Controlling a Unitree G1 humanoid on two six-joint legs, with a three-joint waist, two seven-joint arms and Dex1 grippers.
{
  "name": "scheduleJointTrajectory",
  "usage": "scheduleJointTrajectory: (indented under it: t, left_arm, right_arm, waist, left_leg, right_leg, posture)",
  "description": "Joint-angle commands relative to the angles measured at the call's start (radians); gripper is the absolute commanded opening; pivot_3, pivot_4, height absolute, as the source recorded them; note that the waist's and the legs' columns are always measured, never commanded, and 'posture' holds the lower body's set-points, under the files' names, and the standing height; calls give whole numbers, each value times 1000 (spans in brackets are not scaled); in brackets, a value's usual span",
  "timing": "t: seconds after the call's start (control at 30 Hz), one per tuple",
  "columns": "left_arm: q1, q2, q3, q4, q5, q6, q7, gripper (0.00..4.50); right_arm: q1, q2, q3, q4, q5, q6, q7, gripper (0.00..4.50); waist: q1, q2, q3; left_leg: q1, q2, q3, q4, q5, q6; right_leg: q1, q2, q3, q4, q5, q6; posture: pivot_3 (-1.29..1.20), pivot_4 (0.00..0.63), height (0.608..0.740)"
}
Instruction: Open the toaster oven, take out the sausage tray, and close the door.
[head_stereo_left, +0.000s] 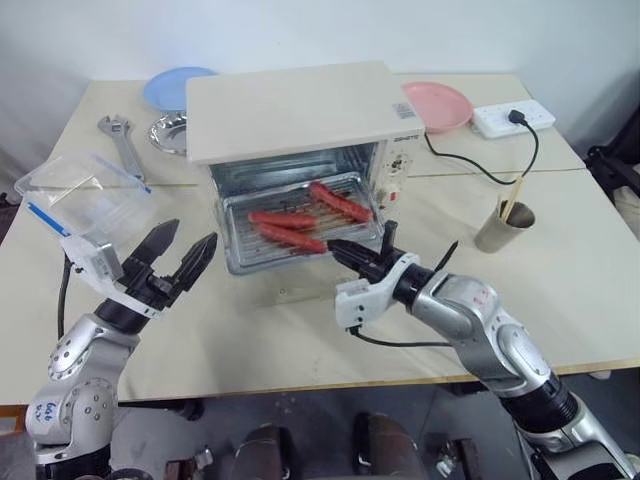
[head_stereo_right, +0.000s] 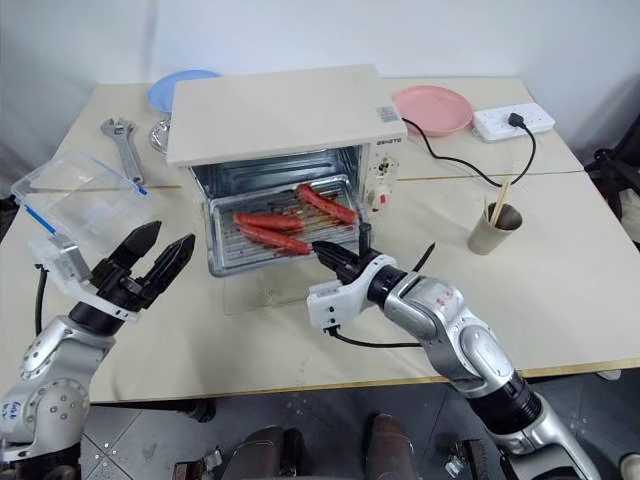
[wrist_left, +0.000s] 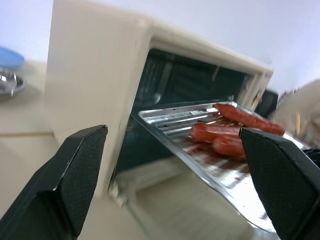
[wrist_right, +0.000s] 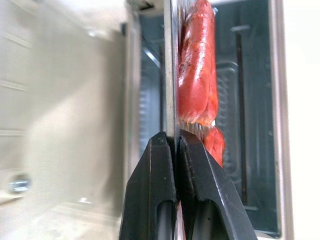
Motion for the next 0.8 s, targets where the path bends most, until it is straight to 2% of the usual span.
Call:
scheduleJointTrajectory:
  t: [0.03,0.1,0.2,0.4,0.57,0.73,0.8]
  left_arm:
    - [28,13,51,-75,-98,61,43,4500]
    - [43,18,67,-95,-163,108,67,4500]
    - [72,42,91,-120,-341,222,129,4500]
    - [96,109,68,-83,-598,388,237,4500]
    - [76,171,32,-8,-722,489,285,4500]
    - [24,253,-14,133,-800,606,259,4500]
    - [-22,250,-17,196,-819,609,255,4500]
  right_arm:
    - [2,-5,-42,-69,37,-42,-8,23]
    - [12,-12,-50,-70,46,-65,-13,23]
    - [26,-23,-60,-77,80,-107,-14,23]
    - [26,-40,-82,-62,113,-163,-11,23]
    - [25,-42,-89,-63,129,-177,-5,23]
    - [27,-56,-95,-65,153,-210,3,23]
    - [27,-59,-101,-67,171,-225,2,23]
  waist:
    - [1,0,0]
    - [1,0,0]
    - [2,0,0]
    - [3,0,0]
    - [3,0,0]
    - [3,0,0]
    - [4,0,0]
  left_leg:
    - [0,0,0,0,0,0]
    - [0,0,-1,0,0,0]
    - [0,0,-1,0,0,0]
    - [1,0,-2,1,0,0]
    - [1,0,-2,1,0,0]
    - [1,0,-2,1,0,0]
    - [2,0,-2,1,0,0]
  right_leg:
    - [0,0,0,0,0,0]
    - [0,0,0,0,0,0]
    - [1,0,0,0,0,0]
    - [2,0,0,0,0,0]
    - [2,0,1,0,0,0]
    - [2,0,1,1,0,-1]
    - [2,0,1,1,0,-1]
  posture:
    - [0,150,740]
    - [0,150,740]
    - [0,150,740]
    - [0,150,740]
    - [0,150,740]
    - [0,150,740]
    - [0,150,740]
